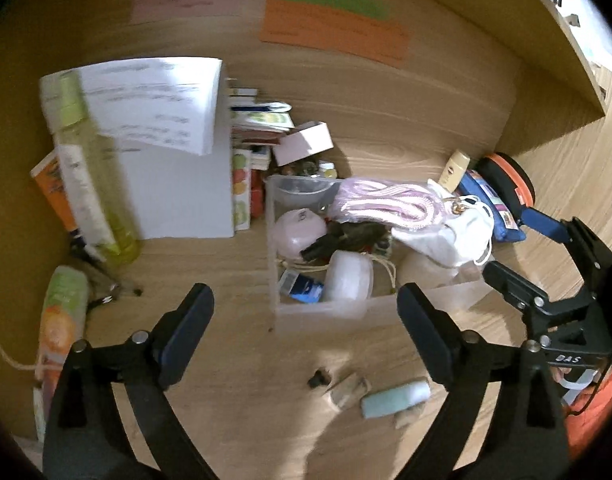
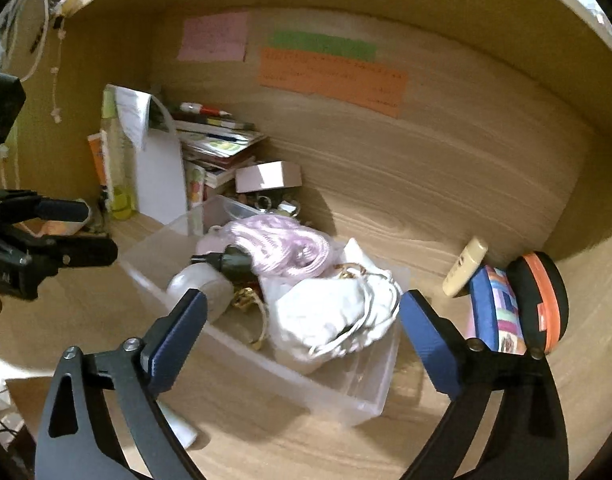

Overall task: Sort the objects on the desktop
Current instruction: 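Move both grippers back toward the shell and teal tube on the desk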

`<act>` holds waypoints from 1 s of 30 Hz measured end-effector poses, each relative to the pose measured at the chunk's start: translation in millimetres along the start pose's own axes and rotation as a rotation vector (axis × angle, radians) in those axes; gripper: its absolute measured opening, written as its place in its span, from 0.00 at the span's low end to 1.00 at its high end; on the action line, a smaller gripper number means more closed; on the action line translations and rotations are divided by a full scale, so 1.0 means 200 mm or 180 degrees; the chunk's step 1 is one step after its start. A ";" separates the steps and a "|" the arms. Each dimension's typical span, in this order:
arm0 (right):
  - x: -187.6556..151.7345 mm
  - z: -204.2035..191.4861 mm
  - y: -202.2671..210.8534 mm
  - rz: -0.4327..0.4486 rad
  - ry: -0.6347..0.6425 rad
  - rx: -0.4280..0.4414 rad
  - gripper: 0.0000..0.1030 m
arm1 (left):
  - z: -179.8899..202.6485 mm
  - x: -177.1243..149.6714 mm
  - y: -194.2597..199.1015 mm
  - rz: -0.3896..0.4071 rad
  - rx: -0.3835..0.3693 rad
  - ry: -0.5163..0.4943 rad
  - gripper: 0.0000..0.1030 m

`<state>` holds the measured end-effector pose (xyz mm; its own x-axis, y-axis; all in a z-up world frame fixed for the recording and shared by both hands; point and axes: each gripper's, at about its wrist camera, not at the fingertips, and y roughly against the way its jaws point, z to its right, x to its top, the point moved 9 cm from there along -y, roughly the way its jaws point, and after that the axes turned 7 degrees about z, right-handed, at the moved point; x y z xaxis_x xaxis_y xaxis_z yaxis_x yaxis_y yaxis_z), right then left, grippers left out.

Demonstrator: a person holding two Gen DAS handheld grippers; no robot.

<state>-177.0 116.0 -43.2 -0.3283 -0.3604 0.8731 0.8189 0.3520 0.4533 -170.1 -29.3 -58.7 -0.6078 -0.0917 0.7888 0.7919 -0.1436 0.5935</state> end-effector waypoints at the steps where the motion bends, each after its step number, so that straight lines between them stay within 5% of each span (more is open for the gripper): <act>1: -0.01 -0.02 0.02 0.0006 -0.0007 0.0004 0.95 | -0.02 -0.01 0.02 0.0008 0.0037 0.0006 0.92; 11: -0.05 -0.17 0.22 0.0109 -0.0022 0.0093 1.00 | -0.19 -0.14 0.19 0.0070 0.0222 0.0152 0.95; 23: -0.43 -0.37 0.10 -0.0481 -0.0301 0.0368 1.00 | -0.31 -0.39 0.21 -0.0121 0.0358 0.0081 0.95; 26: -0.56 -0.45 0.08 -0.0662 -0.0366 0.0551 0.96 | -0.30 -0.47 0.18 -0.0210 0.0353 0.0025 0.95; 30: -0.70 -0.51 0.05 -0.0870 -0.0447 0.0658 0.69 | -0.29 -0.55 0.12 -0.0325 0.0356 -0.0031 0.95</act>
<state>-75.7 82.5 -179.8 -0.5950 -0.3482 0.7244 0.5844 0.4313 0.6873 -86.5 -79.7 -140.7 -0.6853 -0.0727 0.7246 0.7280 -0.0411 0.6844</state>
